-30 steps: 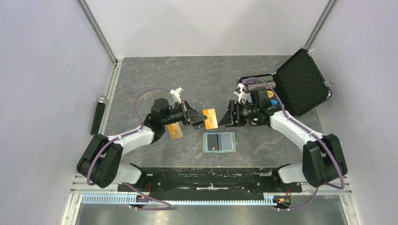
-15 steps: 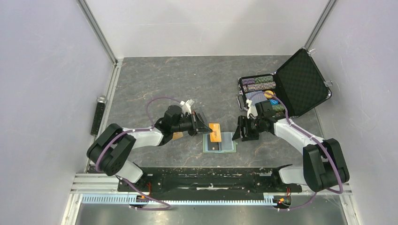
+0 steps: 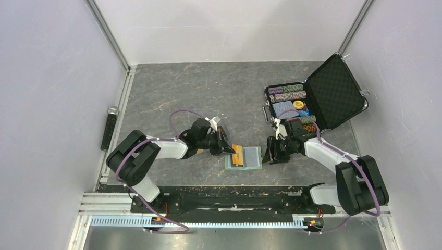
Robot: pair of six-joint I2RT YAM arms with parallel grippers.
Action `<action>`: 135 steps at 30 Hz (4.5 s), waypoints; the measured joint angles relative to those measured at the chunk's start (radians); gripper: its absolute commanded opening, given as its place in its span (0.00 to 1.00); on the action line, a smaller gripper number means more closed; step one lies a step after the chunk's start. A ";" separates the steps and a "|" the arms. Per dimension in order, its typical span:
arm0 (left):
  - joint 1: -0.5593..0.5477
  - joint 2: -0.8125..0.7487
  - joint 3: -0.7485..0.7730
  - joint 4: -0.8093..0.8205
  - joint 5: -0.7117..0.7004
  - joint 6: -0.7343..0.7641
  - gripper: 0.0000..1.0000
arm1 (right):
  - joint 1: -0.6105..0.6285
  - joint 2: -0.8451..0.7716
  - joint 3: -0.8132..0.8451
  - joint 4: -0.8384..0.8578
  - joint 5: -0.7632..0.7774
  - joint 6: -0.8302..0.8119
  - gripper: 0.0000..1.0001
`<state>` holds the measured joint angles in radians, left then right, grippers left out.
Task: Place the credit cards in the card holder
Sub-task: Insert the credit card into the card holder.
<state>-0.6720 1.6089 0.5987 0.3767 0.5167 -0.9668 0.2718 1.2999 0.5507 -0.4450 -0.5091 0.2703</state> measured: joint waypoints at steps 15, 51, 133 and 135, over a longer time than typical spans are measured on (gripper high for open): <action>-0.019 0.100 0.082 -0.019 0.017 0.019 0.02 | 0.000 0.014 -0.023 0.049 -0.013 -0.001 0.29; -0.083 0.075 0.129 -0.204 -0.110 0.011 0.02 | -0.001 0.024 -0.091 0.138 -0.108 0.037 0.14; -0.119 0.174 0.258 -0.240 -0.135 -0.012 0.02 | -0.006 0.034 -0.109 0.143 -0.146 0.053 0.00; -0.122 0.174 0.258 -0.240 -0.142 -0.012 0.02 | -0.006 0.037 -0.110 0.145 -0.151 0.060 0.00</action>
<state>-0.7944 1.7828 0.8566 0.1368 0.3748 -0.9791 0.2653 1.3369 0.4404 -0.3000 -0.6601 0.3302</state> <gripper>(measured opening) 0.025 0.004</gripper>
